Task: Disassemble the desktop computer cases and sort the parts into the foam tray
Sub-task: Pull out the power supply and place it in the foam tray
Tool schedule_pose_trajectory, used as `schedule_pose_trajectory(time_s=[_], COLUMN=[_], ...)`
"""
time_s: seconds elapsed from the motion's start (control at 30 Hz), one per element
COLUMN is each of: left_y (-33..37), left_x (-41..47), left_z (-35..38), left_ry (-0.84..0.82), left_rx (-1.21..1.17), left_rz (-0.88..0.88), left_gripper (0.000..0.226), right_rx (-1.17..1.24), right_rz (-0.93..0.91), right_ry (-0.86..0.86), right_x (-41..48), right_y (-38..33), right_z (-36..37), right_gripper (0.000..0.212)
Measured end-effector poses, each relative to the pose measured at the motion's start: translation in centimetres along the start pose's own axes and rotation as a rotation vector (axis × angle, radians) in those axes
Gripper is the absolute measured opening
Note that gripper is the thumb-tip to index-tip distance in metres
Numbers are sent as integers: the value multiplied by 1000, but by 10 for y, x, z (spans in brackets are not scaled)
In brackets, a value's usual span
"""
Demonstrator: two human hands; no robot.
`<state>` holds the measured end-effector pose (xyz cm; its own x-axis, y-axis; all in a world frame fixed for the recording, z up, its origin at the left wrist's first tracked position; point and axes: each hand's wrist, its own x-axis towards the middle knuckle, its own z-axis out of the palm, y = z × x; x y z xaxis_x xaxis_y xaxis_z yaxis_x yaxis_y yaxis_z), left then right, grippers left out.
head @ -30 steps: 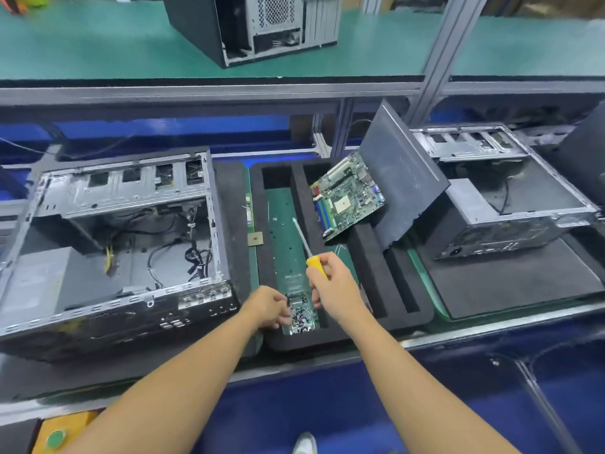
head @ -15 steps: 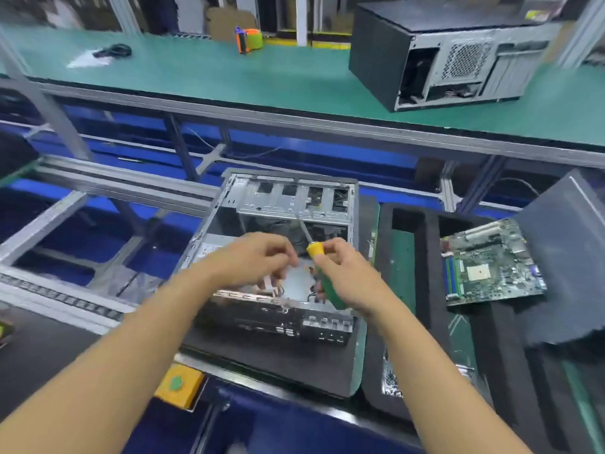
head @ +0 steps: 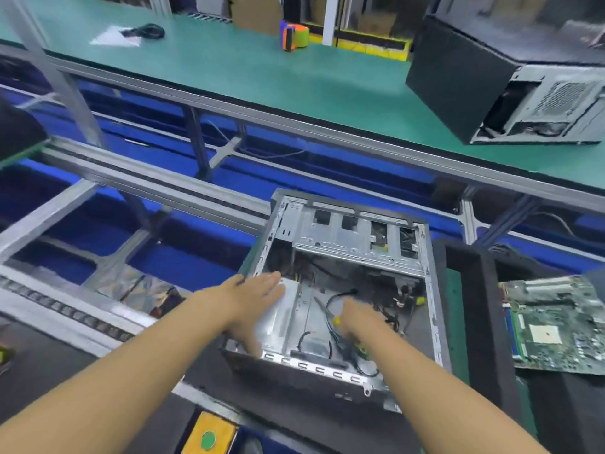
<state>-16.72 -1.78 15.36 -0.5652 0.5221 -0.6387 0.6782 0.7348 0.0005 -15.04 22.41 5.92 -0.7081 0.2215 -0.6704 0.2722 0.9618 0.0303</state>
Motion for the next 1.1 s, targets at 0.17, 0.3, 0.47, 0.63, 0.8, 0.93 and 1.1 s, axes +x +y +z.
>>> schedule_pose_trajectory(time_s=[0.17, 0.3, 0.47, 0.63, 0.8, 0.93, 1.1], left_y=[-14, -17, -17, 21, 11, 10, 10], left_x=[1, 6, 2, 5, -9, -15, -17], left_z=[7, 14, 10, 38, 61, 73, 82], left_ry=[-63, -69, 11, 192, 468, 521, 547], left_rx=[-23, -53, -32, 139, 216, 207, 285], left_rz=[51, 75, 62, -85, -12, 26, 22], left_gripper=[135, 133, 140, 150, 131, 121, 109], right_rx=[-52, 537, 679, 706, 823, 839, 861], right_rz=[25, -269, -731, -788, -780, -780, -753], right_ry=[57, 233, -51, 111, 55, 37, 63], right_x=[16, -9, -44, -32, -32, -33, -34], right_y=[-16, -30, -38, -47, -49, -53, -53], right_z=[13, -22, -26, -6, 3, 8, 7], right_gripper=[45, 34, 78, 73, 79, 78, 59])
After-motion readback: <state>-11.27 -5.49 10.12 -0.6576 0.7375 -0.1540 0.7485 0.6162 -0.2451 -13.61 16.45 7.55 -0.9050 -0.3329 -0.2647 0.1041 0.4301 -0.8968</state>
